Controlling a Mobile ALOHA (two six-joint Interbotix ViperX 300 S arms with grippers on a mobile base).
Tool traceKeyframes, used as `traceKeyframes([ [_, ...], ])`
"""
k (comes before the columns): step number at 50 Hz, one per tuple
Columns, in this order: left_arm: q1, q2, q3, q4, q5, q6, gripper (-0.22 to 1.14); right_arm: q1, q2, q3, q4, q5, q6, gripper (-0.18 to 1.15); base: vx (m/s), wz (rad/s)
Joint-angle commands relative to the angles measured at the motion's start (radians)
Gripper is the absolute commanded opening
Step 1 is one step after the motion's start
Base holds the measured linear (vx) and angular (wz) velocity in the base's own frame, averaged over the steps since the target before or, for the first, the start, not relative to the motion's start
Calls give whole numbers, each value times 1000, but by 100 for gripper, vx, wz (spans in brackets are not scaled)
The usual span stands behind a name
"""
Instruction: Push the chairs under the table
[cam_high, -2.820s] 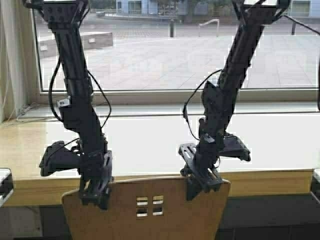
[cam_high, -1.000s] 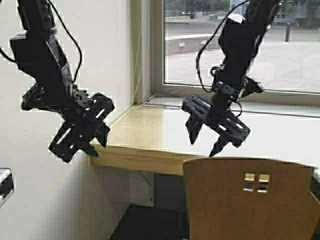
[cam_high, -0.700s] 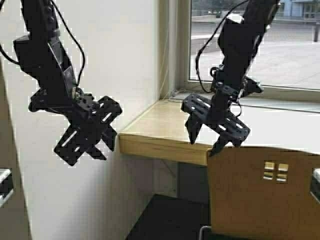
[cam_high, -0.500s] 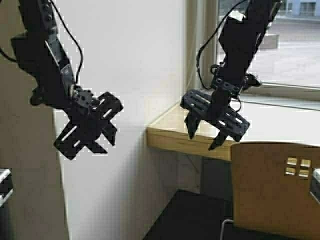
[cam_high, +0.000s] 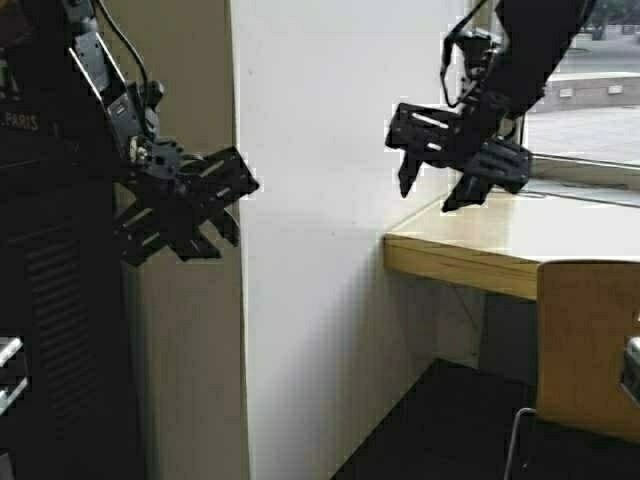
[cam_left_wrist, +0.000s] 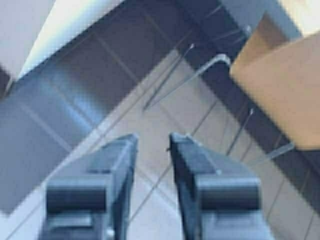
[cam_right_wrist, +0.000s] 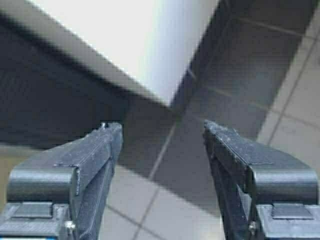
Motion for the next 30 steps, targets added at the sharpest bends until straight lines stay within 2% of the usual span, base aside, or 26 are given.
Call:
traceKeyframes([
  [1,-17,-44,8,6,21,-11,65,-23,-71,6,-64,18,-2,86,-33,20],
  [13,-28,-67,14,8,67,-3,65,-58,-72,-3,-252,98,5,86,-34,18],
  [30,-25,-26,-21,52,75,40,65,-153,-66,-55,-267,178,6,86,-37,16],
])
